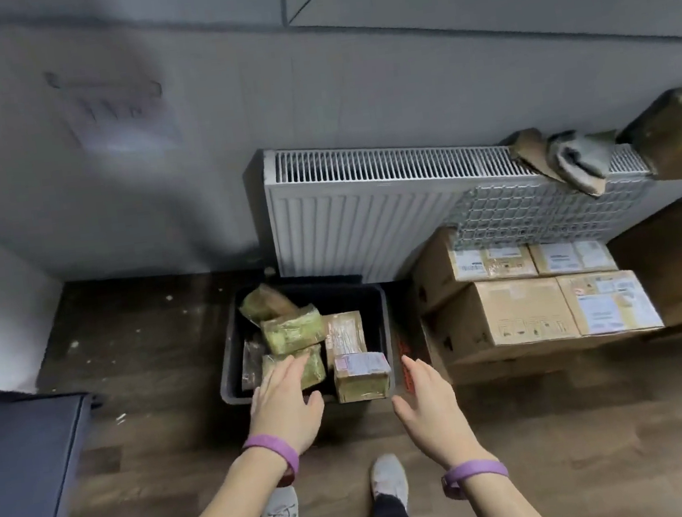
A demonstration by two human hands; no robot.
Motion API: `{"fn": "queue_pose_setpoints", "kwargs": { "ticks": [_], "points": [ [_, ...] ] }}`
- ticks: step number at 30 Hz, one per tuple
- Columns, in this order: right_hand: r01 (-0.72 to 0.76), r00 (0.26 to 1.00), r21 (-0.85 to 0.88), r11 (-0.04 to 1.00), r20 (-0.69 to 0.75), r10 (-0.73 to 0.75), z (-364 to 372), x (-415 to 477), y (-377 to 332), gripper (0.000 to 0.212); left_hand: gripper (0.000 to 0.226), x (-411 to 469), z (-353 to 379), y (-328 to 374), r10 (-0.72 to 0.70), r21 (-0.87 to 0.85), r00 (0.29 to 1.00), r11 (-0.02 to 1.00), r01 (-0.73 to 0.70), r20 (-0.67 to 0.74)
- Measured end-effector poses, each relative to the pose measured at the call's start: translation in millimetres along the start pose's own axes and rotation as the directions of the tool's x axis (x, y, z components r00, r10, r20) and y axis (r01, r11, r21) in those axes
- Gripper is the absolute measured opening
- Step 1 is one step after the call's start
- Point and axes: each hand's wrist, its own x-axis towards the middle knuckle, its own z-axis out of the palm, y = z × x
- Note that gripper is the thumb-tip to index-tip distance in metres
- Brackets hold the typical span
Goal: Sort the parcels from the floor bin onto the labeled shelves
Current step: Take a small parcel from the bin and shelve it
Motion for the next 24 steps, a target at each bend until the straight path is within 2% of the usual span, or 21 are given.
{"fn": "queue_pose_setpoints", "kwargs": {
  "ticks": [6, 11, 14, 17, 19, 21, 24],
  "points": [
    [-0.023, 0.975, -0.081, 0.996, 0.219, 0.041, 54.7, 118.8, 53.0, 0.058, 0.057, 94.4, 97.9, -16.7, -0.129, 0.066, 0.986, 0.990, 0.122, 0.107],
    [-0.011, 0.928, -0.176, 0.984, 0.364, 0.075, 112.3, 210.7, 113.0, 0.061, 0.054, 180.6, 185.9, -44.5, -0.249, 0.055, 0.961, 0.968, 0.244, 0.120],
    [-0.035, 0.905, -0.191, 0.981, 0.410, 0.112, 146.5, 251.3, 151.4, 0.061, 0.054, 219.5, 235.9, -65.8, -0.312, 0.000, 0.941, 0.949, 0.315, 0.131],
    [-0.093, 0.877, -0.189, 0.978, 0.450, 0.170, 179.3, 277.8, 187.4, 0.070, 0.060, 244.9, 280.7, -86.5, -0.379, -0.128, 0.915, 0.909, 0.396, 0.139],
    [-0.130, 0.859, -0.144, 0.981, 0.478, 0.184, 194.6, 285.8, 206.3, 0.075, 0.067, 253.2, 304.9, -95.7, -0.422, -0.215, 0.894, 0.868, 0.447, 0.154],
    [-0.158, 0.840, -0.025, 0.987, 0.521, 0.148, 201.7, 288.1, 218.7, 0.080, 0.068, 257.0, 320.0, -98.7, -0.459, -0.295, 0.870, 0.818, 0.493, 0.179],
    [-0.237, 0.850, 0.146, 0.960, 0.509, 0.133, 197.1, 285.4, 224.5, 0.081, 0.055, 255.8, 324.4, -91.5, -0.536, -0.396, 0.832, 0.740, 0.543, 0.140]
  ]
}}
